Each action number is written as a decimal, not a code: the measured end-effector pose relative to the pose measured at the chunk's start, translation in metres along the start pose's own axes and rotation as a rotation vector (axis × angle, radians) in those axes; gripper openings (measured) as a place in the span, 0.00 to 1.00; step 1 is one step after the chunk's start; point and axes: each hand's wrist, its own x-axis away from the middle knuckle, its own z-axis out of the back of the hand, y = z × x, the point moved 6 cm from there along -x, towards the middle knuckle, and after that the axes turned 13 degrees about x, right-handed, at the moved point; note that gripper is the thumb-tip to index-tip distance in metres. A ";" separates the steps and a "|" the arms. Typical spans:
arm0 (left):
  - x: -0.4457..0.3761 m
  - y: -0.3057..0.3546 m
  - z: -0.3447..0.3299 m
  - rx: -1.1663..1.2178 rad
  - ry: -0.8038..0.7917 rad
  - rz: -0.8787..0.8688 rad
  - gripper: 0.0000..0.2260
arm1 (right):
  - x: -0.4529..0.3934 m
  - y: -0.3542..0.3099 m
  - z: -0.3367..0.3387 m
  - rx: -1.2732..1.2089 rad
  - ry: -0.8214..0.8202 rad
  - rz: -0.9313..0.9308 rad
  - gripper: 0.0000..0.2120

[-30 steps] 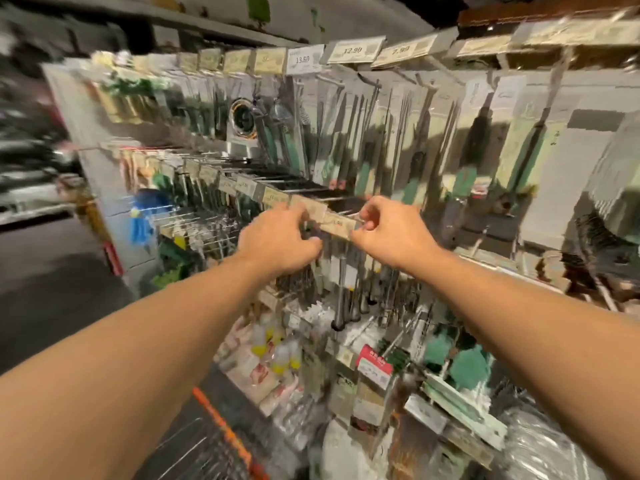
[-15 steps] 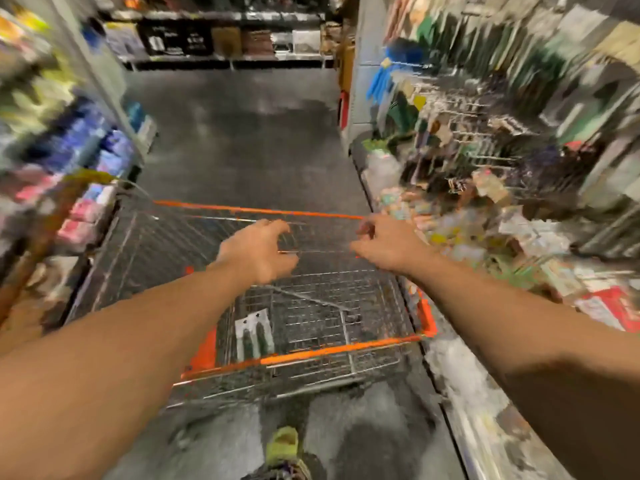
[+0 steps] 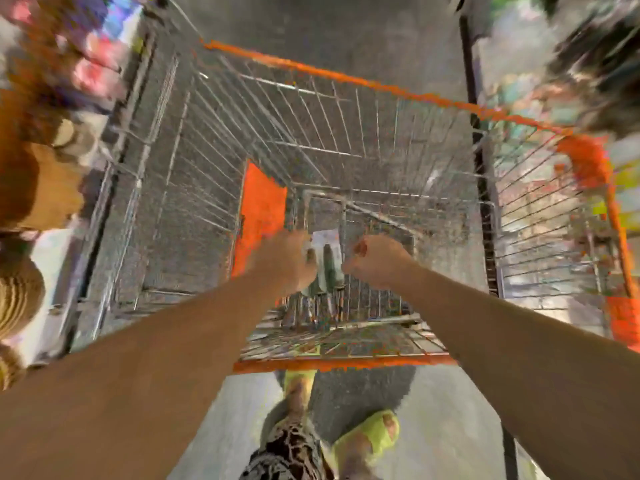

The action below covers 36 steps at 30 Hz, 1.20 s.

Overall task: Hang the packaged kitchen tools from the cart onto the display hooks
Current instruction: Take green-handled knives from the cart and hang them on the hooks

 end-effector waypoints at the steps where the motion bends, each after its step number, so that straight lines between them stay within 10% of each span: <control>1: -0.014 -0.009 -0.012 0.007 -0.031 0.020 0.21 | -0.018 0.000 -0.015 -0.010 -0.035 -0.021 0.08; 6: -0.077 -0.053 -0.078 0.166 -0.178 0.140 0.24 | -0.099 0.007 -0.081 -0.070 -0.073 -0.132 0.18; 9: -0.109 -0.077 -0.117 0.326 -0.254 0.285 0.03 | -0.131 0.015 -0.115 -0.080 -0.080 -0.203 0.13; 22: -0.152 -0.134 -0.189 0.802 0.064 0.714 0.15 | -0.194 0.032 -0.183 -0.064 0.095 -0.496 0.36; 32: -0.152 -0.128 -0.195 0.794 0.183 0.783 0.17 | -0.181 0.048 -0.179 -0.399 0.114 -0.441 0.23; 36: -0.147 -0.126 -0.204 1.128 0.273 0.913 0.16 | -0.185 0.035 -0.194 -0.420 0.041 -0.315 0.25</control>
